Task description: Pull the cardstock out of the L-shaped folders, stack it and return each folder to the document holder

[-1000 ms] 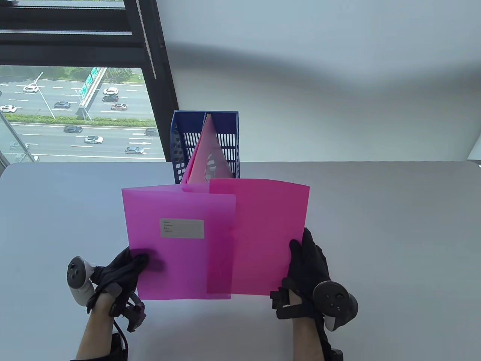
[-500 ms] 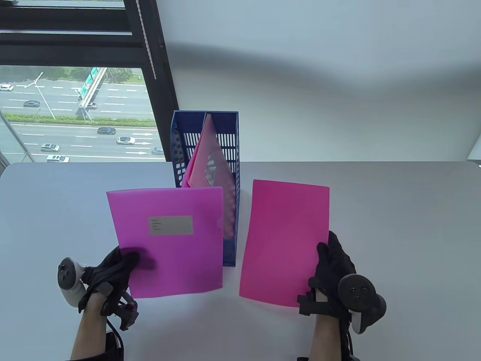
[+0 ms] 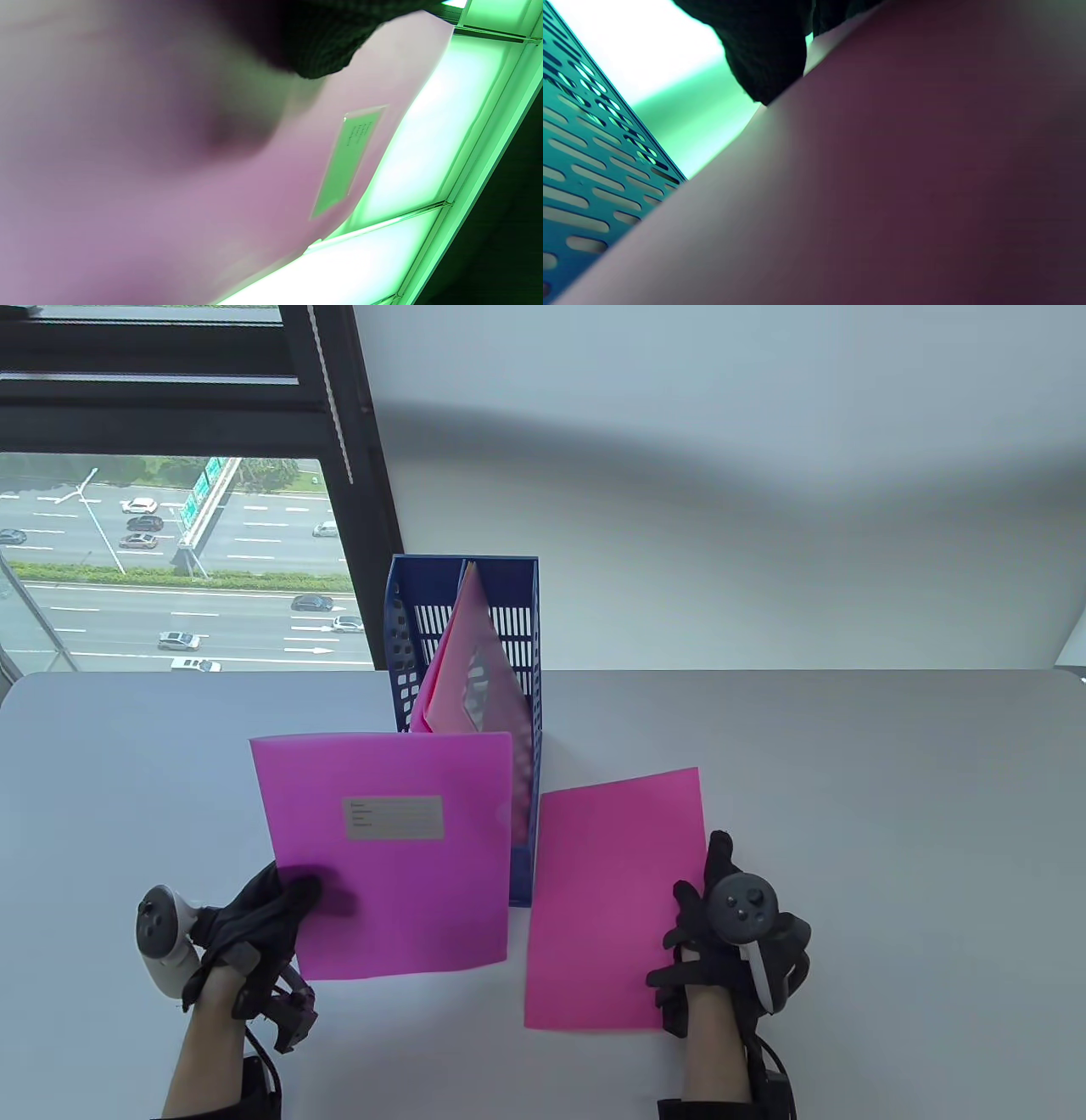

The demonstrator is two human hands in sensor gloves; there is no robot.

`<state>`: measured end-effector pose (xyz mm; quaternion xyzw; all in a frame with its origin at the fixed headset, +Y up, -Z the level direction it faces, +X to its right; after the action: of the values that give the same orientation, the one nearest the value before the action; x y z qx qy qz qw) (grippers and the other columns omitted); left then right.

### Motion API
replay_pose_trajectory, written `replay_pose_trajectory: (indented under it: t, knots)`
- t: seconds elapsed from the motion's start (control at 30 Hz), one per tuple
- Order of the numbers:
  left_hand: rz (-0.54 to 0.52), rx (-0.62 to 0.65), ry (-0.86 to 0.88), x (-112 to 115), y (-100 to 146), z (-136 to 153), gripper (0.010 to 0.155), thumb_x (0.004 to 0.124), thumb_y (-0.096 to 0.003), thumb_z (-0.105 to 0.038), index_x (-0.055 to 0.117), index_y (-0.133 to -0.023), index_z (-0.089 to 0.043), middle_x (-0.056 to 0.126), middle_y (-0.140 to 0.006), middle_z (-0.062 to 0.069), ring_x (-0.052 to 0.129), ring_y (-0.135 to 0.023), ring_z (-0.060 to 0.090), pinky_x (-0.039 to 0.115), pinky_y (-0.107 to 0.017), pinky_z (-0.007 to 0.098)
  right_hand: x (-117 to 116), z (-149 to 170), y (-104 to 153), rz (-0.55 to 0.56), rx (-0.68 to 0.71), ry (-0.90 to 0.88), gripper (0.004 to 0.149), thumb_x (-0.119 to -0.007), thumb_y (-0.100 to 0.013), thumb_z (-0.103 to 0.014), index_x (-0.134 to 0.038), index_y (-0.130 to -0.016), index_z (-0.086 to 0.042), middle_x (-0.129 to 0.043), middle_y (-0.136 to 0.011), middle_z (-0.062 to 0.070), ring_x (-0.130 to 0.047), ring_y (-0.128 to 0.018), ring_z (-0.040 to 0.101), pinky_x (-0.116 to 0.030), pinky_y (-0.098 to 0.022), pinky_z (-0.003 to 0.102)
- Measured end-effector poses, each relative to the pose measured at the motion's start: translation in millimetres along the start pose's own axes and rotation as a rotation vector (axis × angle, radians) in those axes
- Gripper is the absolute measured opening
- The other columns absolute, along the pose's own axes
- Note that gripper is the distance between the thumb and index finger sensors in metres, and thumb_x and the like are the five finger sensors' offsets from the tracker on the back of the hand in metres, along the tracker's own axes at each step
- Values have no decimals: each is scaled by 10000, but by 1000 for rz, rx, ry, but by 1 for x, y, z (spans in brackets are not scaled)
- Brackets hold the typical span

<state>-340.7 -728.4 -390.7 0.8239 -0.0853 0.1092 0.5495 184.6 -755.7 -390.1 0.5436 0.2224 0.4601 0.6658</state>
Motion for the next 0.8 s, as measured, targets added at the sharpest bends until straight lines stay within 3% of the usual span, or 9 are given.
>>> replay_pose_trajectory:
  t: [0.17, 0.23, 0.33, 0.43, 0.53, 0.67, 0.73, 0.8]
  knots:
    - [2, 2, 4, 1, 0, 0, 422, 761, -576, -354, 805, -973, -220, 958, -813, 39, 1058, -670, 286, 696, -694, 526, -26, -1, -2, -144, -69, 140, 758, -904, -541, -434, -480, -1149, -278, -474, -1157, 109, -692, -848, 304, -299, -773, 564]
    - [11, 1, 1, 4, -1, 1, 423, 761, -575, -354, 805, -973, -217, 958, -811, 38, 1057, -669, 285, 698, -693, 526, -39, 1, -1, -249, -121, 206, 724, -854, -560, -469, -493, -1153, -265, -345, -1194, 92, -517, -950, 328, -230, -773, 568]
    - [17, -1, -2, 7, -1, 1, 423, 761, -575, -356, 805, -973, -220, 959, -811, 38, 1058, -668, 284, 698, -694, 525, -41, -2, -1, -256, -116, 242, 668, -801, -586, -476, -519, -1154, -268, -230, -1215, 74, -285, -1030, 371, -164, -770, 562]
    - [19, -2, -1, 7, -2, 1, 422, 761, -576, -356, 805, -973, -220, 958, -812, 36, 1058, -669, 284, 698, -694, 525, -43, -2, 0, -258, -113, 231, 667, -782, -595, -471, -488, -1159, -271, -239, -1214, 79, -274, -1031, 372, -160, -768, 557]
    - [22, 1, 1, 9, -2, 1, 423, 761, -575, -356, 807, -971, -218, 958, -812, 36, 1058, -667, 285, 698, -693, 525, -37, -9, 3, -210, -71, 223, 772, -796, -581, -518, -347, -1171, -305, -206, -1212, 71, -251, -1036, 364, -150, -768, 553]
    - [30, 4, -1, 12, -3, 1, 423, 761, -576, -356, 805, -973, -218, 957, -812, 38, 1057, -669, 285, 698, -694, 524, -16, -49, 22, -56, 148, 77, 760, -715, -582, -604, -307, -1171, -352, -299, -1230, 17, -301, -1071, 332, -179, -791, 562]
    - [31, 5, -3, 13, -3, 1, 423, 761, -575, -356, 807, -972, -216, 959, -810, 37, 1058, -666, 286, 698, -692, 525, -7, -70, 35, 26, 285, 1, 727, -657, -587, -652, -350, -1176, -357, -435, -1221, -8, -452, -1074, 298, -287, -807, 570]
    - [30, 7, 0, 13, -3, 1, 422, 760, -577, -355, 803, -974, -218, 957, -812, 37, 1057, -668, 286, 697, -694, 525, -7, -85, 45, 24, 394, -108, 675, -604, -582, -670, -437, -1160, -364, -583, -1175, -40, -594, -1042, 257, -328, -818, 567]
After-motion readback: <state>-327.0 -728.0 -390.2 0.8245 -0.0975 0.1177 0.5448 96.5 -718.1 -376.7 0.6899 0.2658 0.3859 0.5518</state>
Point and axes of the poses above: the tracker on the back of each hand, its own z axis roughly to the little-finger side, its own y axis roughly from the fingertips to the wrist, x = y × z, the point moved 5 cm from there along -y, roughly from the wrist to the fingertips
